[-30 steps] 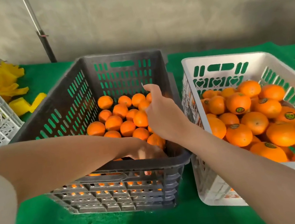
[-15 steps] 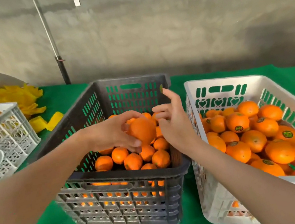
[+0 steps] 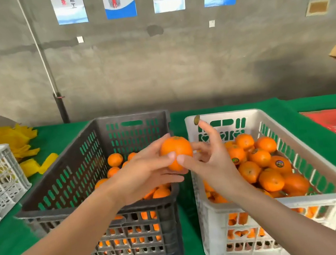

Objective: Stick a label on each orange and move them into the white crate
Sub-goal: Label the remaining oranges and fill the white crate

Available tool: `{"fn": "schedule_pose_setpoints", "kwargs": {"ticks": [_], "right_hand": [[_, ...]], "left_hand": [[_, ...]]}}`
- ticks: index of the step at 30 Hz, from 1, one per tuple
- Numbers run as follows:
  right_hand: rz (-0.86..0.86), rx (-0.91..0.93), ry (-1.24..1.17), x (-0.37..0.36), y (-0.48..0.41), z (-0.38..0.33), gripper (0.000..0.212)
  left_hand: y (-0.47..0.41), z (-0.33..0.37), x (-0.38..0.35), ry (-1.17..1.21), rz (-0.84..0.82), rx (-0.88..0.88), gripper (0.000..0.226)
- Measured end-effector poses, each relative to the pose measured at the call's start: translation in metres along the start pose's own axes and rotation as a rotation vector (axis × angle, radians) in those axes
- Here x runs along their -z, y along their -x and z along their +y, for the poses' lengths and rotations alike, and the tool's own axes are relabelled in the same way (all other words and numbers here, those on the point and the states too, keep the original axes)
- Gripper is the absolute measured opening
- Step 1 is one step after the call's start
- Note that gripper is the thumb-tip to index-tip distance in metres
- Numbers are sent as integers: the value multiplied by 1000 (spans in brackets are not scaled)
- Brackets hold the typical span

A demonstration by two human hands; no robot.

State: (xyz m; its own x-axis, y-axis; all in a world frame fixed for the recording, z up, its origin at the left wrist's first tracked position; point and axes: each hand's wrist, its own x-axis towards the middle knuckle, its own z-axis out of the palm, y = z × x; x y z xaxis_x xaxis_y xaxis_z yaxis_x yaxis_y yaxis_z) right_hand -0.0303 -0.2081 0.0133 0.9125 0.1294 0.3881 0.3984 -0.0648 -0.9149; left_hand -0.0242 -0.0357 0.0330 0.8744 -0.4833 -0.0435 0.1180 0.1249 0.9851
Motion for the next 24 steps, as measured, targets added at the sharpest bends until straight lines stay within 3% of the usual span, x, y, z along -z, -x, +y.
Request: {"fn": "schedule_pose_setpoints", "kwargs": {"ticks": [3, 6, 8, 16, 24], "right_hand": [[21, -33, -23, 23, 13, -5, 72], [62, 19, 0, 46, 31, -11, 32], [67, 6, -28, 56, 44, -13, 20], [29, -76, 131, 71, 66, -5, 18], [94, 54, 378, 71, 68, 4, 12]], "left_hand": [[-7, -5, -27, 75, 49, -24, 54], [-11, -14, -47, 253, 99, 52, 45], [-14, -23, -57, 353, 72, 75, 45], [-15, -53, -83, 396, 25, 68, 39], [-14, -63, -98, 444, 31, 1, 41]]}}
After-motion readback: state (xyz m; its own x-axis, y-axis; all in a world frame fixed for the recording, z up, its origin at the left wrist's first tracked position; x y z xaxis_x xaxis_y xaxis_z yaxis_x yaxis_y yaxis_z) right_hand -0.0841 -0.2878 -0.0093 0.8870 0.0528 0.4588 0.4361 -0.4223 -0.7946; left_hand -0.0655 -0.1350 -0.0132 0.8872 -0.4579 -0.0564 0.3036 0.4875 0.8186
